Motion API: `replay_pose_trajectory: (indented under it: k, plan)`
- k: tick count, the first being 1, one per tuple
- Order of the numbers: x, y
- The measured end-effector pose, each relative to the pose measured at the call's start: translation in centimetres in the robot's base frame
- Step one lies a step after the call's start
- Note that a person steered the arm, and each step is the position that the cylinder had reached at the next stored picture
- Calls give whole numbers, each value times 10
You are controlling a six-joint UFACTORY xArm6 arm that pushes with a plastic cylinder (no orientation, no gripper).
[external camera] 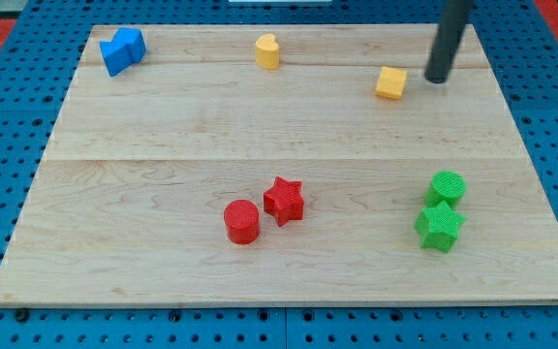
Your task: Move the green circle left to the green star
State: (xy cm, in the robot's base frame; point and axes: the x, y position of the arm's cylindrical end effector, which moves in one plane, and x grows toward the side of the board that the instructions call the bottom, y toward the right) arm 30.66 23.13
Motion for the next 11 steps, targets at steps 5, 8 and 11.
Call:
replay_pose_trajectory:
  k: [5,8,11]
  plan:
    - [215,47]
    - [218,-5]
    - [173,-34]
